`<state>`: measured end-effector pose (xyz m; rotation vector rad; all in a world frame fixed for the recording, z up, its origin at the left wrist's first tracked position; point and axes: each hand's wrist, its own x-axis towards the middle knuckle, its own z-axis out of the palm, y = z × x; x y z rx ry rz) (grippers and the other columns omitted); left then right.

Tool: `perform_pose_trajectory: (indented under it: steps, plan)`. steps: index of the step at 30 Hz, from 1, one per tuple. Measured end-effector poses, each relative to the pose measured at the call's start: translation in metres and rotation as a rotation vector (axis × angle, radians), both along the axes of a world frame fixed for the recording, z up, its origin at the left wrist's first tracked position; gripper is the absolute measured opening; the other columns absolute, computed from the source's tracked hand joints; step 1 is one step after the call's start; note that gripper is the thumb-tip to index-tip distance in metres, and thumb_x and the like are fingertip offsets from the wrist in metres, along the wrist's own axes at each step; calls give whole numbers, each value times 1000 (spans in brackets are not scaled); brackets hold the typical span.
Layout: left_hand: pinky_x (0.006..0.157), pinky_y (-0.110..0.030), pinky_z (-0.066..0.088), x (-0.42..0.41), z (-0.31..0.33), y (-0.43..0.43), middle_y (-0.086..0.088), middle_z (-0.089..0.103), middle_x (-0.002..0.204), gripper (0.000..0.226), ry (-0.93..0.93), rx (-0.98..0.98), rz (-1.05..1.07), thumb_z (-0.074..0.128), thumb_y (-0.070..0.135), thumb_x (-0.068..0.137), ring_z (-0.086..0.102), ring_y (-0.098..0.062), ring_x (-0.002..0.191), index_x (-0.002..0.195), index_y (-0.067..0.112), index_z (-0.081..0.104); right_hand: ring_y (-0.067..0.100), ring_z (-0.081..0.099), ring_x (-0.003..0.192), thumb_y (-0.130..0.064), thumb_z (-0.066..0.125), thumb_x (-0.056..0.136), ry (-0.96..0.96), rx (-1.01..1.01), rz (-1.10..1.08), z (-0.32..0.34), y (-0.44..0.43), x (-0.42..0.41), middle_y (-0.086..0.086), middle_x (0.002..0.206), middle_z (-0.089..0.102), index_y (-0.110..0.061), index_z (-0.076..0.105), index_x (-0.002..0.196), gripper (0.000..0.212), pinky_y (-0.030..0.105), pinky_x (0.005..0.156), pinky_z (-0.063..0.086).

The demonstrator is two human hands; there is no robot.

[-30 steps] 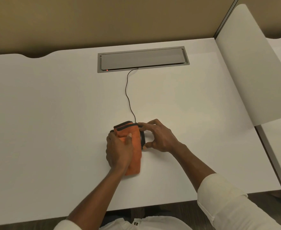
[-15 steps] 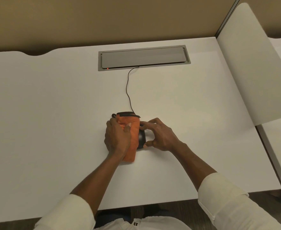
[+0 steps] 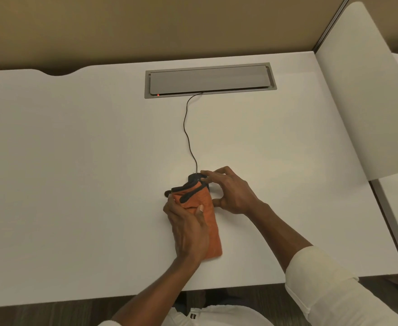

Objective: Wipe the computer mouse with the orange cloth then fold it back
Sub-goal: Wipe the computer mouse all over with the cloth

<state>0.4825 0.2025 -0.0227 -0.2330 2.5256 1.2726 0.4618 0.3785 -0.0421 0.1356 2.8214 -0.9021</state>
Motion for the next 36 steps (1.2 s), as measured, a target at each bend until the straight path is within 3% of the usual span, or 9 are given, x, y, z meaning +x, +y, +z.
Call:
perform_pose_trajectory:
  steps: [8,15,21,29,36]
  plan:
    - [104,-49,53,-44,1,-6,-9,44,145,55,119,-114,-46,63,34,104,60,-35,130,147,10,39,10,42,136,-43,87,74,1,12,-25,2,-1,1,-29,150,53,-40,56,139,72,37,78,54]
    - [93,-50,55,-84,-1,0,-15,48,134,39,147,-193,-47,69,28,101,65,-43,113,126,5,49,10,40,137,-43,90,73,-7,22,-15,1,0,1,-30,158,46,-37,56,143,77,40,82,56]
    - [93,-51,55,-76,-4,0,-17,48,135,40,155,-196,-22,63,29,105,63,-42,116,131,3,47,12,42,136,-42,92,72,13,15,-18,0,0,1,-25,157,49,-34,59,142,78,38,81,55]
    - [95,-51,60,-3,-9,-7,-13,46,136,44,79,-96,47,54,33,109,63,-36,119,141,5,40,11,42,135,-42,90,74,33,4,-24,-5,1,1,-27,156,49,-37,59,140,74,38,77,55]
    - [91,-38,50,-14,-8,-5,-9,46,137,45,108,-84,47,59,32,107,62,-34,123,142,9,41,11,43,135,-43,89,75,45,18,-7,-6,2,1,-27,157,48,-38,58,139,71,36,74,53]
